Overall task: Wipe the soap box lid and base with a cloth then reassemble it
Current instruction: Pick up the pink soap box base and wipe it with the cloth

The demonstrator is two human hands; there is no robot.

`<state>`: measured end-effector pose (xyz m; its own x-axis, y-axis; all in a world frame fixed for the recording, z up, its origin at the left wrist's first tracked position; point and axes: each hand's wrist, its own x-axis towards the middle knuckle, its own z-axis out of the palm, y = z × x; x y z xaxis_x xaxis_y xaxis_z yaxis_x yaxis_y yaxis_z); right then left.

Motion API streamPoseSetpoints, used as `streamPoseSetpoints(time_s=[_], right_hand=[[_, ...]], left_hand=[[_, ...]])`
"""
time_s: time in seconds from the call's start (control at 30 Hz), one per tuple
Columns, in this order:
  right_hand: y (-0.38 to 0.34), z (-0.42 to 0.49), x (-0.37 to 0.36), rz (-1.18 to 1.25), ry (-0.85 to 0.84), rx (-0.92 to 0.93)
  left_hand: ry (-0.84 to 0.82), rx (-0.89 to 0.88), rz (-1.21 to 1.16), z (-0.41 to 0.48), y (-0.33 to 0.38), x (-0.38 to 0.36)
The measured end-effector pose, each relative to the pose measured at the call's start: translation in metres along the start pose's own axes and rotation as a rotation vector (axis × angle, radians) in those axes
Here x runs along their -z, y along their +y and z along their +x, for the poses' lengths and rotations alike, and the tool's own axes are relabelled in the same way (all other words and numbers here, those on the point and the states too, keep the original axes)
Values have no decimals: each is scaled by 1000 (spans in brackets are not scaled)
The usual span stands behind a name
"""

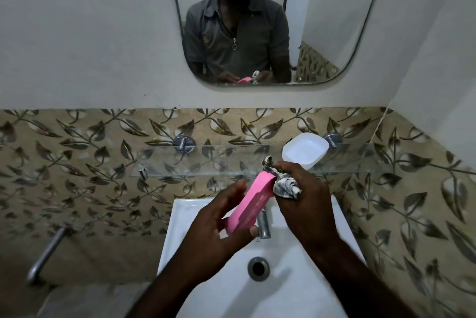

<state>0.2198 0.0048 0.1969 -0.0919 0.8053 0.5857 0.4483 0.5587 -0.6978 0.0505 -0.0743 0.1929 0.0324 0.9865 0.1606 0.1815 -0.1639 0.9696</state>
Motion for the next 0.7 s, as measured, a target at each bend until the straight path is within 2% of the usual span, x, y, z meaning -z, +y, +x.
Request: streamPoseSetpoints(time_s=[0.13, 0.23, 0.37, 0.4, 0.43, 0.53, 0.57, 0.6, 0.7], right_hand=[[-16, -6, -2, -91, -17, 238], [-28, -12, -3, -113, -38, 354], [-34, -17, 1, -144, -123, 568], [-31, -19, 1, -113, -139, 575], [-27, -19, 0, -38, -137, 514], [-22, -13, -2, 215, -73, 83], [-25, -12, -3, 224, -74, 50], [-28, -13, -4, 172, -63, 117], [-43, -21, -5, -51, -80, 487]], left_hand=[[-88, 117, 208, 15, 1, -4], [-39, 204, 190, 22, -15, -7], [70, -69, 333, 22, -19, -5], [100, -111, 353, 21, -17, -5], [112, -102, 345, 20, -18, -5], [123, 8, 266, 18, -27, -6], [120, 4, 267, 18, -27, -6], [108, -22, 259, 19, -27, -7], [87, -107, 250, 22, -22, -5]])
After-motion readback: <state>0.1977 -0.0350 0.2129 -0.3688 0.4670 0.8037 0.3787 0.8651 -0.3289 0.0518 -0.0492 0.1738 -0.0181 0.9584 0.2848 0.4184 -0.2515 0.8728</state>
